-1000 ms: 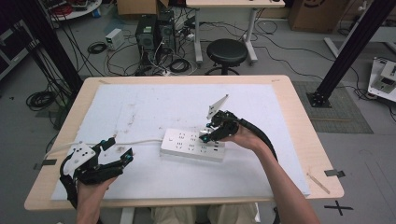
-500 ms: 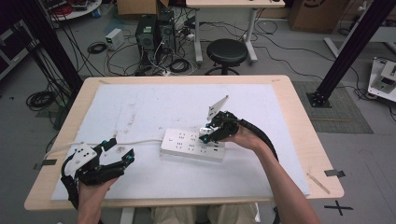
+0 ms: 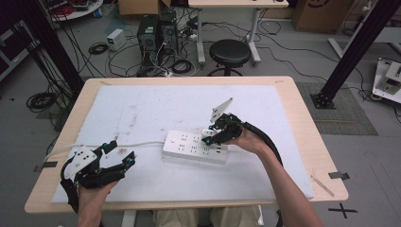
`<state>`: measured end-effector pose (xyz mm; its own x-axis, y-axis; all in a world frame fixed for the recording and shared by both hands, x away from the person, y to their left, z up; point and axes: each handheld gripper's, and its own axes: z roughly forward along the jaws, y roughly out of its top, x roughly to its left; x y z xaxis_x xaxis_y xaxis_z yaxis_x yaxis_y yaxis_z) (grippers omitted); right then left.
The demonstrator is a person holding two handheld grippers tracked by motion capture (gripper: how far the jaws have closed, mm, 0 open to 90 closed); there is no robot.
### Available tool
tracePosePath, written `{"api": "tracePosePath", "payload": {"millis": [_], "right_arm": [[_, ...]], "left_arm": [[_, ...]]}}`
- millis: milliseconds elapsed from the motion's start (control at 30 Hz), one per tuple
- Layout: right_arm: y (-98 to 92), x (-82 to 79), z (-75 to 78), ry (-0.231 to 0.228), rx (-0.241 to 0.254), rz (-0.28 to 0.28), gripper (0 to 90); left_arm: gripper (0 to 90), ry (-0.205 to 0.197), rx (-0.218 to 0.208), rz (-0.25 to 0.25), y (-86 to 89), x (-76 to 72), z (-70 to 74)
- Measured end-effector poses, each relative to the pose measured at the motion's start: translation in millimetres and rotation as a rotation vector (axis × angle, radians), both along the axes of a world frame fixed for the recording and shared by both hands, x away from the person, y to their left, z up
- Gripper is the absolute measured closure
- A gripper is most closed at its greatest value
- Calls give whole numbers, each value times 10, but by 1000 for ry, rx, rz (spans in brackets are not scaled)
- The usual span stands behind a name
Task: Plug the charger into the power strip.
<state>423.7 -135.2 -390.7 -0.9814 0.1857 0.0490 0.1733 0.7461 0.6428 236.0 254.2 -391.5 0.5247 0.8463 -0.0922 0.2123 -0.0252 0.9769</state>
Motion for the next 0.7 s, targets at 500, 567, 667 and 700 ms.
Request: {"api": "tracePosePath", "payload": {"millis": [500,567,667,700], "right_arm": [[5,-59,-8,-46,-2,14,636],[18,-129,-11,-103,-8,17,636],[2,-171,-32,-129,9,5,636],[2,-167,-32,-127,9,8,636]], "left_arm": [[213,5,-7,2,-25,-25,-24],[213,8,-8,4,-17,-22,-36],[214,12,-11,3,-20,-6,-49],[214,12,-12,2,-29,0,-46]]}}
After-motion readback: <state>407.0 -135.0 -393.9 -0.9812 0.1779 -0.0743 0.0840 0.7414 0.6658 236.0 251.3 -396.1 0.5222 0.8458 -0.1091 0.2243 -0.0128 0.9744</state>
